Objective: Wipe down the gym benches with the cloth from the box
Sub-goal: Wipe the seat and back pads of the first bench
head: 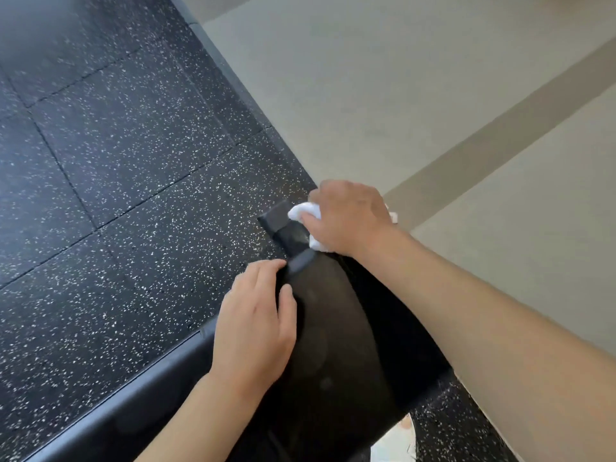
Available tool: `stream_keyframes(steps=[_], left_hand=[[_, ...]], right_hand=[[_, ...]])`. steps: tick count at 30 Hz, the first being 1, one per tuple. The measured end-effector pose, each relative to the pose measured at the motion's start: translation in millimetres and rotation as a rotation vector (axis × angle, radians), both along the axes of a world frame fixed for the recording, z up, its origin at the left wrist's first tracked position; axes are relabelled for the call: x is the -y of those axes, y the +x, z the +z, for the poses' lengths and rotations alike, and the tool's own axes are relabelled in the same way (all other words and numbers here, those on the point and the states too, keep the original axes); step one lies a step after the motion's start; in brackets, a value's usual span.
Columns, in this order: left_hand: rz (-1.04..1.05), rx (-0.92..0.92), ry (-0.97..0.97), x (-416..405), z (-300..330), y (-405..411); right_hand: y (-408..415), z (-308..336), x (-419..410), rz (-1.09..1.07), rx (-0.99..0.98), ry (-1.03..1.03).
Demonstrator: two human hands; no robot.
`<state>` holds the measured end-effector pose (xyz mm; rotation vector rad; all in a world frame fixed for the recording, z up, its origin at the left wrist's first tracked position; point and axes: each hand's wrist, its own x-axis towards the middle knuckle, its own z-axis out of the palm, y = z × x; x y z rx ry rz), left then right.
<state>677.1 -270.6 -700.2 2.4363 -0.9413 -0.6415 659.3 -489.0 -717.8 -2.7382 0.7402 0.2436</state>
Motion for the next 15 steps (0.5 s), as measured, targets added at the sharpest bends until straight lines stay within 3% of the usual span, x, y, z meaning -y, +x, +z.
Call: stream_keyframes(steps=[3, 6, 10, 15], left_hand=[[-0.040, -0.015, -0.006, 49.3, -0.6, -7.3], [-0.021, -0.051, 0.011, 97.3, -7.5, -12.2], [0.207, -0.029, 0.026, 128.3, -17.0, -30.4], [0.199, 0.151, 0.032, 129.6, -27.3, -42.3]], right_hand=[[-12.6, 1.0, 44.3, -0.120, -0.148, 0.161], [-46.2, -2.3, 47.4, -0.284, 0.065, 0.303], [-117.9, -2.8, 17.9, -0.429, 0.394, 0.309], [-184.3, -3.5, -7.5, -0.393, 0.419, 0.298]])
